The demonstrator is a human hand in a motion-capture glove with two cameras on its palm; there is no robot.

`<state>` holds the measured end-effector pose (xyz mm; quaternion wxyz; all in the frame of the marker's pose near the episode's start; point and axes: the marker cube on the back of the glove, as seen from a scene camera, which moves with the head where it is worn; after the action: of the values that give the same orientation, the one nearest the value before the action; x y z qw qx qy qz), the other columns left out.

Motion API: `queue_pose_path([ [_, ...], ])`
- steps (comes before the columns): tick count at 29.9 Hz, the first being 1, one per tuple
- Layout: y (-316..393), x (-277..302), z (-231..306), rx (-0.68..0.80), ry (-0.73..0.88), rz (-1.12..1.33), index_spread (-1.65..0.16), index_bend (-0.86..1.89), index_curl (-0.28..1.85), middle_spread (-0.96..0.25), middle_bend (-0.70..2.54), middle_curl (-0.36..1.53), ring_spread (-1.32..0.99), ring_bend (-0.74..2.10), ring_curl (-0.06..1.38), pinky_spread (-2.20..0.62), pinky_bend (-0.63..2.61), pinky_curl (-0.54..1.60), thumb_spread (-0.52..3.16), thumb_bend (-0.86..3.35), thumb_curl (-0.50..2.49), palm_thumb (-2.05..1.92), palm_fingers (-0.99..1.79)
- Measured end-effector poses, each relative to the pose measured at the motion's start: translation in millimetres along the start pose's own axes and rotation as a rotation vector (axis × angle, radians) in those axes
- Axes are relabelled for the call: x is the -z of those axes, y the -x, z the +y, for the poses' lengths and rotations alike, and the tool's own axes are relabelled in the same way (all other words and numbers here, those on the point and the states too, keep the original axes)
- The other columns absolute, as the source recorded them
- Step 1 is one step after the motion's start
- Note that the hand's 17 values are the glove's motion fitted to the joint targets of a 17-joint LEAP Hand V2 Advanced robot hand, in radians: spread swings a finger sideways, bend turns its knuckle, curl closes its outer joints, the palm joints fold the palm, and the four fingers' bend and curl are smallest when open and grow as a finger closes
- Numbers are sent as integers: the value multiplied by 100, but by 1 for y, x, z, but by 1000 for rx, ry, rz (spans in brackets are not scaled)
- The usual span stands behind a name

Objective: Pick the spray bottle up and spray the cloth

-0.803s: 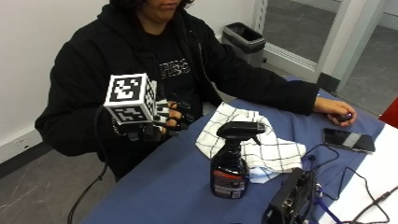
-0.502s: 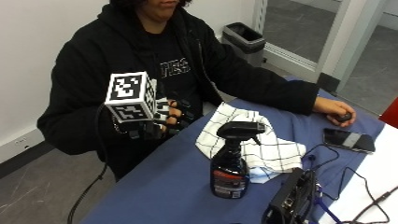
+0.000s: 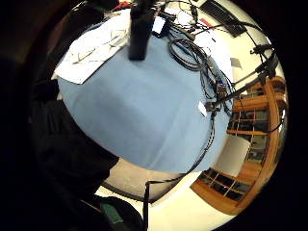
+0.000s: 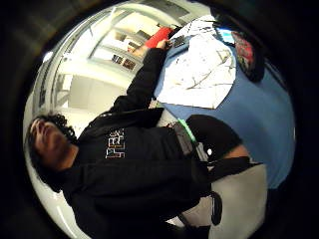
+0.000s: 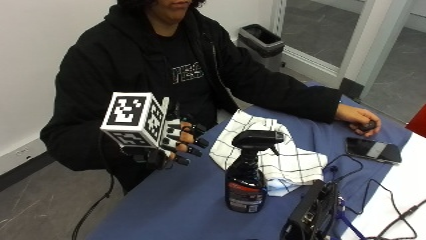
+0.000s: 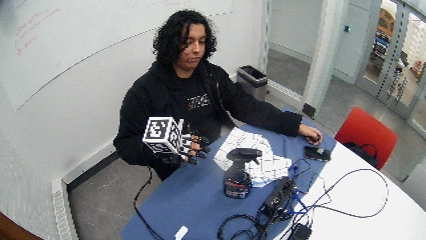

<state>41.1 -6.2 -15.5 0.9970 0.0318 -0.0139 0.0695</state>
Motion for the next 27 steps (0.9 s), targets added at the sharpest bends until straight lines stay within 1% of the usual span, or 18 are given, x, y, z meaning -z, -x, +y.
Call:
queue_pose_path([
  [5,-25,16,-22,-81,-66,-80,-34,16,21,-4,26,27,-5,45,26,23,31,26,108,14,23,59,47],
  [9,-39,19,-70,-159,-187,-189,-34,17,23,-3,26,28,-5,43,26,22,31,27,109,14,25,63,53],
  [11,-49,23,-85,-180,-217,-267,-33,17,24,-3,26,29,-4,43,27,22,31,27,110,13,26,65,57],
  [16,-80,43,-87,-145,-161,-512,-32,16,26,-3,27,31,-5,41,27,21,29,28,110,13,29,70,64],
  [23,-88,41,-122,-124,-109,-816,-31,16,27,-3,26,33,-5,39,29,20,28,30,107,11,33,78,66],
  [27,-87,36,-142,-109,-90,-950,-29,17,29,-2,25,34,-5,37,29,19,25,30,105,11,35,84,69],
])
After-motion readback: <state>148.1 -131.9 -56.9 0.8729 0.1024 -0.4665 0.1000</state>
